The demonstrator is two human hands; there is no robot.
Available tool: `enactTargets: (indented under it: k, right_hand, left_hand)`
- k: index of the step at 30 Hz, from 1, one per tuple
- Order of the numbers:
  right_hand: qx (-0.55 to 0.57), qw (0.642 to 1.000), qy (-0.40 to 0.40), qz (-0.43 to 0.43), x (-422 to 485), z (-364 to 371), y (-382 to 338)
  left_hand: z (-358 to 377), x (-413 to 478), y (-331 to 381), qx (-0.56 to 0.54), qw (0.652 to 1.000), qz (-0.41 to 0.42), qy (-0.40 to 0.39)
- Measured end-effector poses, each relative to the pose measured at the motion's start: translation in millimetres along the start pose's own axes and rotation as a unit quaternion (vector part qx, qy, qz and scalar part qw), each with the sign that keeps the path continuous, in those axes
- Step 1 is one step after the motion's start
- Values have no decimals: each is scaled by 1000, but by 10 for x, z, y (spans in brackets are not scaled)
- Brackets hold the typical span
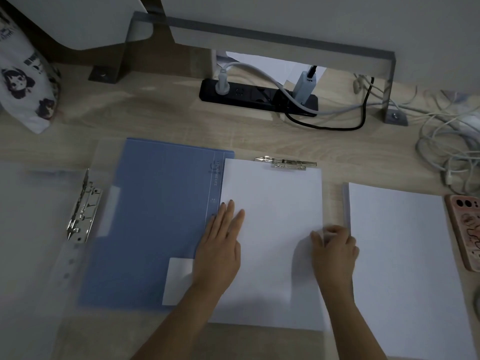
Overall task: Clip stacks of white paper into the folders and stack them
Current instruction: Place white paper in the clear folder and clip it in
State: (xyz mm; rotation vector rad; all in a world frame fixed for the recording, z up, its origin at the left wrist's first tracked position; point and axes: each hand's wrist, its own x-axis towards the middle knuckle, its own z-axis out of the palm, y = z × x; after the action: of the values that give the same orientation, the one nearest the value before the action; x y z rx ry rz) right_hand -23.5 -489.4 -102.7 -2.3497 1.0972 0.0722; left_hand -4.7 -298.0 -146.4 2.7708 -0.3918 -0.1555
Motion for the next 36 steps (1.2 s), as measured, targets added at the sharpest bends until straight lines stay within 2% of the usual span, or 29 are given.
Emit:
enactTargets:
  k: [2,3,5,7,9,11,13,16,19,23,27,31,36]
  right_hand:
    - [-48,998,2,-36,47,-39,-54]
    - [-37,997,-10,-63,106,-61,-108]
    - [53,993,-44,-97,295,-99,-261]
    - [215,971,-101,-29,533,-181,-513]
    - [375,912,-155,62,756,-234,-717]
    - [455,868,-167,109,905,-234,-839]
    - [463,866,-161,93,905,-219,-938]
    - [402,904,-142,-22,768,-140,-1026]
    - [255,939,-152,-171,658,23,-1051]
    - [110,936,-149,-298,573,161,-1057]
    - [22,927,-111,-357,601,239,-1057]
    - [-52,918,-109,-377,633,302,-1081]
    - [-133,910,-122,-374,630,377,-1116]
  left_hand:
    - [-6,-26,14,-1,1000,-5,-22]
    - [-3,-31,15,0,1000,-4,-27]
    - [13,-32,16,8,1000,-3,-21]
    - [20,-29,8,11,1000,-4,-18]
    - [3,-30,9,4,1000,-6,-20]
    - [-16,-29,15,-7,1000,-6,-28]
    - [-29,-26,15,-20,999,-5,-29]
    - [-34,-32,18,-39,999,-6,-25]
    - [-41,-24,26,-46,998,-11,-32]
    - [-46,-15,19,-39,998,-16,-38]
    - [-20,-16,12,-34,999,-10,-22]
    - [0,-18,2,-33,999,-2,-6]
    - [-13,-10,13,-28,999,-3,-23]
